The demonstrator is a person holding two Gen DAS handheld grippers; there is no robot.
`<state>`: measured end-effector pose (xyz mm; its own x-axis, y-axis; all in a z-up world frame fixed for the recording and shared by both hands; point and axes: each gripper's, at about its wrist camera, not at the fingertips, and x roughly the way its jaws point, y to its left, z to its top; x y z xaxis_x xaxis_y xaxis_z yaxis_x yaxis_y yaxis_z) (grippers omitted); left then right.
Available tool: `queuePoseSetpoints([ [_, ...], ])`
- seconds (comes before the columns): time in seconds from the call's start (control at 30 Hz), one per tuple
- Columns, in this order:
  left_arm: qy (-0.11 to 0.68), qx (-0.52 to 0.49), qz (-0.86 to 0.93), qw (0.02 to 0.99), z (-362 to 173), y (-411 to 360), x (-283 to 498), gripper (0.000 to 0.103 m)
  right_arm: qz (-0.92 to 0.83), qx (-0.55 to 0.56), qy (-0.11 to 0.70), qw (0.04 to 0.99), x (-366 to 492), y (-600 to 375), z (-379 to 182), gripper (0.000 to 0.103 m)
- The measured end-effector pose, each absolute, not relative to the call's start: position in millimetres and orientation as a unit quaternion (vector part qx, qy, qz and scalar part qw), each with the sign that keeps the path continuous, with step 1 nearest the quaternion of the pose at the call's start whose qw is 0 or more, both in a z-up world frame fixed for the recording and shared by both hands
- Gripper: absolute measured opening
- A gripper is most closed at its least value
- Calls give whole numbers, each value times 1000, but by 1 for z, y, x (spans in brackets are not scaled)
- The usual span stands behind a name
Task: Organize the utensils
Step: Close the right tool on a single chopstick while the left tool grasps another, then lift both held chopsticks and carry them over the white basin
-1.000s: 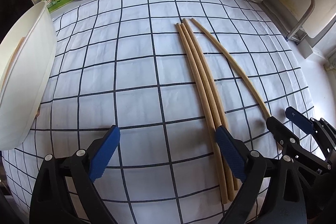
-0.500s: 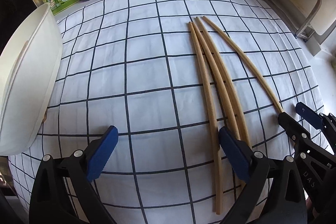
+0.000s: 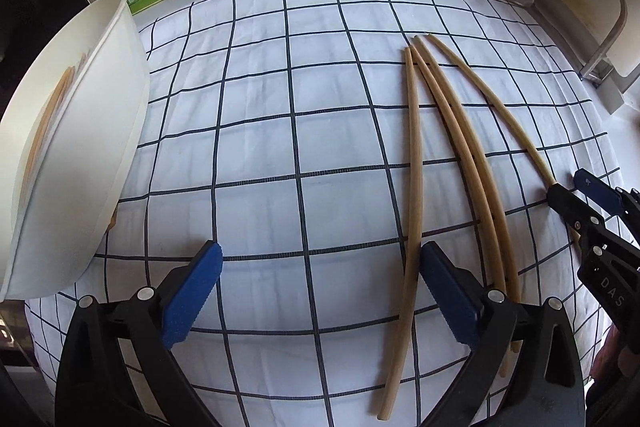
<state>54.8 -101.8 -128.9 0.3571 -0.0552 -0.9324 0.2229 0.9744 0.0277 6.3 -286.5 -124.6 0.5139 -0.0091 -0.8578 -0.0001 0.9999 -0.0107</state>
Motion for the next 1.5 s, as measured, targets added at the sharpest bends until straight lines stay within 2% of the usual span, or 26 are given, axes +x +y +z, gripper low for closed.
queuePoseSetpoints([
  [0.4, 542, 84, -76, 833, -131, -122, 75, 94, 15, -21, 482, 876, 15, -282, -127, 49],
  [0.47, 541, 70, -89, 833, -129, -123, 71, 81, 21, -24, 484, 875, 16, -280, -127, 46],
  [0.5, 540, 67, -92, 834, -127, -126, 65, 78, 26, -23, 485, 874, 16, -279, -127, 43],
  [0.6, 530, 81, -110, 837, -123, -136, 55, 57, 40, -30, 485, 873, 16, -272, -126, 27],
  [0.63, 528, 85, -119, 836, -122, -140, 52, 43, 41, -33, 485, 873, 17, -269, -125, 15],
  [0.67, 526, 91, -126, 836, -120, -144, 50, 25, 40, -33, 485, 873, 17, -268, -125, 8],
  [0.73, 528, 101, -143, 831, -120, -150, 48, 7, 43, -19, 486, 873, 18, -270, -125, 6],
  [0.93, 542, 90, -145, 823, -119, -141, 53, 7, 43, 56, 489, 870, 10, -279, -121, 6],
  [1.13, 541, 87, -145, 824, -109, -131, 54, 7, 40, 80, 482, 871, -4, -278, -105, 6],
  [1.5, 495, 86, -174, 847, -54, -108, 50, 7, 23, 100, 464, 880, -9, -264, -65, 6],
])
